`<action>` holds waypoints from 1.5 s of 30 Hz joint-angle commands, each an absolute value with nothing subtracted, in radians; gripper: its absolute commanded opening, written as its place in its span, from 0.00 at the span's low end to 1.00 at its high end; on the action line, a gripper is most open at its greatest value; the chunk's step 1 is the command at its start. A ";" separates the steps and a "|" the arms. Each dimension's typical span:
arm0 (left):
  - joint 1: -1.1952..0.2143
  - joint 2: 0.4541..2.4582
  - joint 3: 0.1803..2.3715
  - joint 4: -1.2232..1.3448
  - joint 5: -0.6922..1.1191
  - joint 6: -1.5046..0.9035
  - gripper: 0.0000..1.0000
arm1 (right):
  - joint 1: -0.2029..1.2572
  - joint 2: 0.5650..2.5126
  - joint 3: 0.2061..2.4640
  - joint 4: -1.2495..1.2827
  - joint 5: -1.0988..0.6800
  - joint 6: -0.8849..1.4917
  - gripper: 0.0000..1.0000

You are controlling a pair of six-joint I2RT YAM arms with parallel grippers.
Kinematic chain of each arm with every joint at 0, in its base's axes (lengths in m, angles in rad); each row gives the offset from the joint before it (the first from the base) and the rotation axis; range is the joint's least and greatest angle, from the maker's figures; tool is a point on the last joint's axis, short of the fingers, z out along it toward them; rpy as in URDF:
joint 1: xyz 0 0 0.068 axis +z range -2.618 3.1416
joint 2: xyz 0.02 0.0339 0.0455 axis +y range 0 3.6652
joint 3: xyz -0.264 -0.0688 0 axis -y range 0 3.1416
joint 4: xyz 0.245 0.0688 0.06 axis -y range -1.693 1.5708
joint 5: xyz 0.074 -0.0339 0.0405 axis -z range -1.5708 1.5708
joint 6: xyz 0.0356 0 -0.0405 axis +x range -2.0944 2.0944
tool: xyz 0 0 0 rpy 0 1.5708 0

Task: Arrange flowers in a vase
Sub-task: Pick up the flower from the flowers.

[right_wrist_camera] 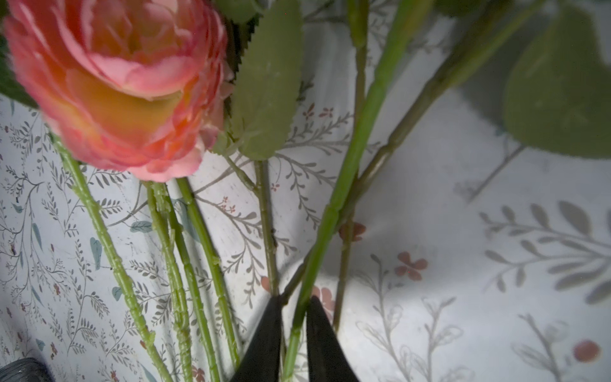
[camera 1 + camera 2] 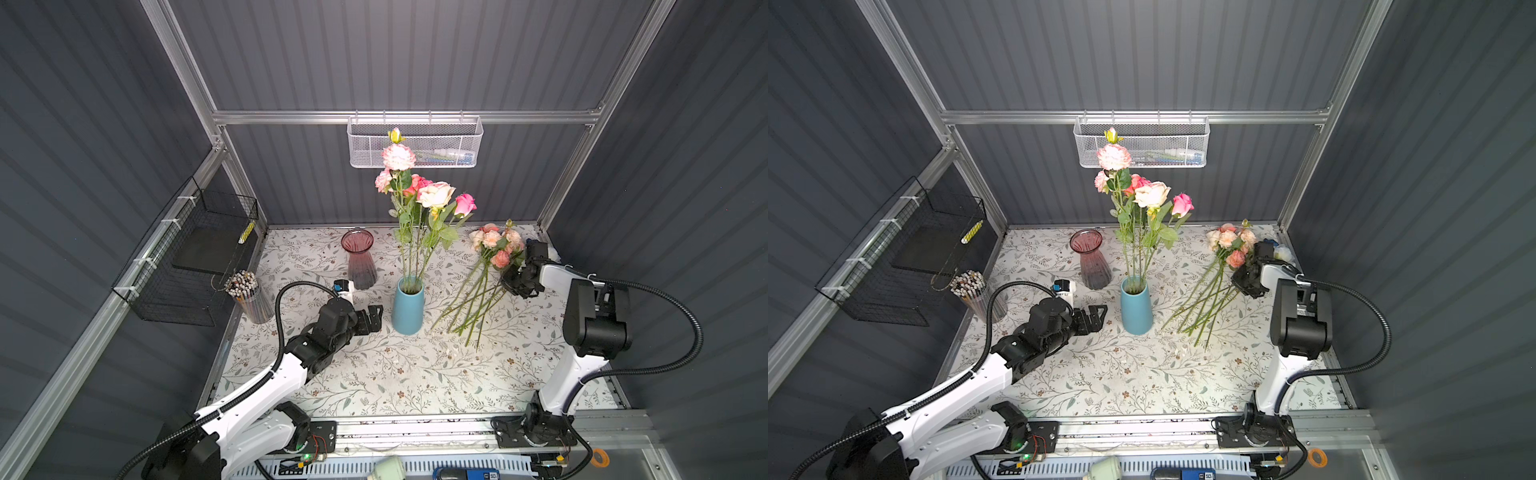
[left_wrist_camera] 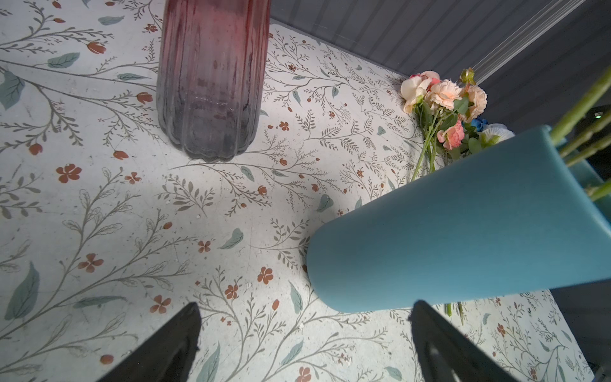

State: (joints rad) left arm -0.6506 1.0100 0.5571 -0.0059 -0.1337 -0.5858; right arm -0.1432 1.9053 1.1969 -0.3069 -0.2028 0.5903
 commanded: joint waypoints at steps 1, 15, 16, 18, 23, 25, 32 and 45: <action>-0.646 1.004 0.571 -0.008 -0.153 -0.564 1.00 | -0.145 1.913 1.196 -0.310 -0.211 0.581 0.17; -0.646 1.026 0.602 -0.013 -0.147 -0.564 0.99 | -0.145 1.780 1.137 -0.244 -0.211 0.569 0.08; -0.645 1.024 0.603 -0.015 -0.146 -0.564 1.00 | -0.144 1.758 1.126 -0.232 -0.211 0.577 0.07; -0.646 1.020 0.602 -0.015 -0.146 -0.566 1.00 | -0.143 1.720 1.107 -0.210 -0.223 0.588 0.07; -0.646 1.005 0.601 -0.019 -0.141 -0.579 0.99 | -0.128 1.613 1.069 -0.179 -0.211 0.600 0.06; -0.646 0.996 0.599 -0.022 -0.144 -0.579 1.00 | -0.117 1.566 1.052 -0.161 -0.193 0.594 0.06; -0.646 0.975 0.607 -0.041 -0.153 -0.579 0.99 | -0.066 1.421 1.024 -0.126 -0.096 0.563 0.05; -0.646 0.880 0.662 -0.171 -0.273 -0.575 0.99 | 0.208 1.146 1.099 -0.254 0.144 0.404 0.06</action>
State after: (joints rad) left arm -0.6506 0.9249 0.6235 -0.1005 -0.1932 -0.5827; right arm 0.1566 1.2083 1.0679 -0.2058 0.0383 0.4797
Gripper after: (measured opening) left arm 0.994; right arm 0.062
